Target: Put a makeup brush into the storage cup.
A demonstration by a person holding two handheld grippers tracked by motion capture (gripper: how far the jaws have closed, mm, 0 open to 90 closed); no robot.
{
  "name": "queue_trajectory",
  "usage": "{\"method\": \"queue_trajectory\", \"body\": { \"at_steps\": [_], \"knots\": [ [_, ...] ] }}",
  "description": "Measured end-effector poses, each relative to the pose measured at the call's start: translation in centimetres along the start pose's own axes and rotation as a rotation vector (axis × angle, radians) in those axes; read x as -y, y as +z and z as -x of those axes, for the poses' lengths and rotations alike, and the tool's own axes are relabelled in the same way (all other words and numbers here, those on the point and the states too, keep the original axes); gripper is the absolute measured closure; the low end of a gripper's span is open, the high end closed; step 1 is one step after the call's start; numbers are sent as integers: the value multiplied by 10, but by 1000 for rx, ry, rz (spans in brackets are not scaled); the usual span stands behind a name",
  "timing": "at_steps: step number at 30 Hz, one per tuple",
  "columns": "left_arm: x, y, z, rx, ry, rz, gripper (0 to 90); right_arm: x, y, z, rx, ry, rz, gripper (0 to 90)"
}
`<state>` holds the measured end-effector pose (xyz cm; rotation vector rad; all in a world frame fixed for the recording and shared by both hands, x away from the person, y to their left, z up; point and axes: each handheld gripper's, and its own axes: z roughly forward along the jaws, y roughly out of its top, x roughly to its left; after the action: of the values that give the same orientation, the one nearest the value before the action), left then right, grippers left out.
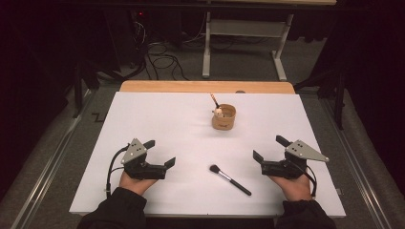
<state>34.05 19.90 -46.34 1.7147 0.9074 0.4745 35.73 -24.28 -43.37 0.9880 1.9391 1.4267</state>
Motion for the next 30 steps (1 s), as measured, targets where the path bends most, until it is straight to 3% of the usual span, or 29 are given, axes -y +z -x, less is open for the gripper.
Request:
{"method": "queue_trajectory", "body": {
  "at_steps": [14, 16, 30],
  "knots": [
    [-3, 0, 1, 0, 18, 8, 6, 6, 1, 5, 42, -24, -28, 6],
    [-3, 1, 1, 3, 14, 8, 7, 10, 0, 7, 55, -28, -52, 6],
    [0, 0, -1, 5, 8, -8, 16, 18, 10, 13, 103, -1, -123, 7]
  ]
}}
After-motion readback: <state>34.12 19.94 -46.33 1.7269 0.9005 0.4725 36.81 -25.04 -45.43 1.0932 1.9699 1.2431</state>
